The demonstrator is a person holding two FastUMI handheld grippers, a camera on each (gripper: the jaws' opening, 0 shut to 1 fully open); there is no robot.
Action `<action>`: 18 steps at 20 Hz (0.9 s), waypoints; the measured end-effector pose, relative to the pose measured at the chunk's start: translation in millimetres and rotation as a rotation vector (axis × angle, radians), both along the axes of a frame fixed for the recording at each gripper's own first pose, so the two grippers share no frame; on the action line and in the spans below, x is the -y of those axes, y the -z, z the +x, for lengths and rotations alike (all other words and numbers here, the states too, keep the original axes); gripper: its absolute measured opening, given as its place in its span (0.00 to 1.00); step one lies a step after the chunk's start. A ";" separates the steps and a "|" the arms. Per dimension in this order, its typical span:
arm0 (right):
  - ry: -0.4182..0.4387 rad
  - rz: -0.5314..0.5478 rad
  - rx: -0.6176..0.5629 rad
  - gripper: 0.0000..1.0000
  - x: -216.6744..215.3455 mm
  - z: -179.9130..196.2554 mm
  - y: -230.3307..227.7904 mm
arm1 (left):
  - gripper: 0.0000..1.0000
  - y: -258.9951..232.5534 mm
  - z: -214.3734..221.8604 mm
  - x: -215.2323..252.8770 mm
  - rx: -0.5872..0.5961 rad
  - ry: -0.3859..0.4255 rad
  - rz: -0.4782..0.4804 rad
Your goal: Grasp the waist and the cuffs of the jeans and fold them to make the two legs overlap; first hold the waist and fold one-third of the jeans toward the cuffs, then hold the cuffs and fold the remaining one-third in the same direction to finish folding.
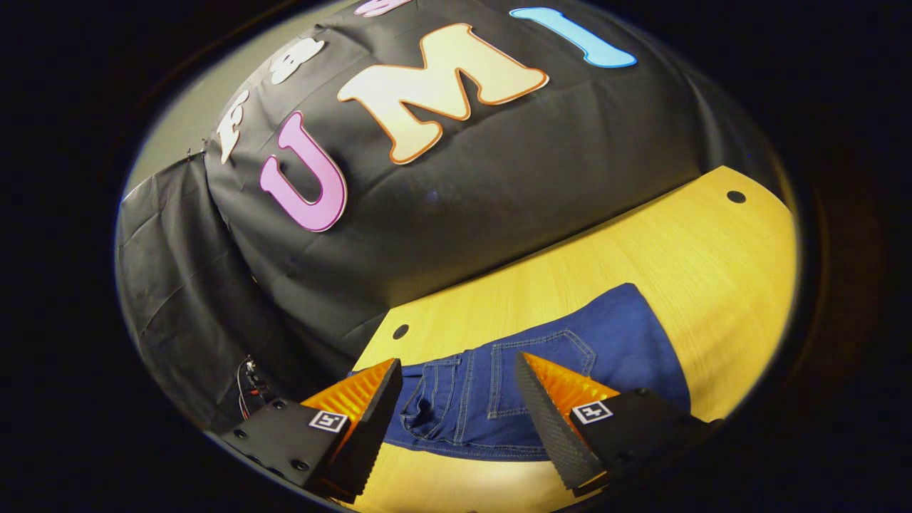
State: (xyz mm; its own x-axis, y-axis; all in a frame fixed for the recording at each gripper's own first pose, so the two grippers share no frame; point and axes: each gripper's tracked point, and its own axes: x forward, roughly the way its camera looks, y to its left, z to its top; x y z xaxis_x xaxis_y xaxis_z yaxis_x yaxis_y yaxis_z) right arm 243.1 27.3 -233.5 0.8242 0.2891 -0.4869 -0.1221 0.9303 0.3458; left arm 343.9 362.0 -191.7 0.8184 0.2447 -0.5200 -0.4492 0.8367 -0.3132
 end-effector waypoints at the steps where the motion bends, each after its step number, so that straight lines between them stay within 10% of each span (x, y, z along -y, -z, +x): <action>1: 0.004 -0.007 0.003 0.98 1.2 2.0 -0.6 | 0.00 -2.3 1.0 2.3 0.018 -0.012 -0.024; 18: 0.082 0.013 0.088 0.98 145.1 -17.0 -92.2 | 0.00 -149.5 73.2 233.1 0.241 0.243 0.000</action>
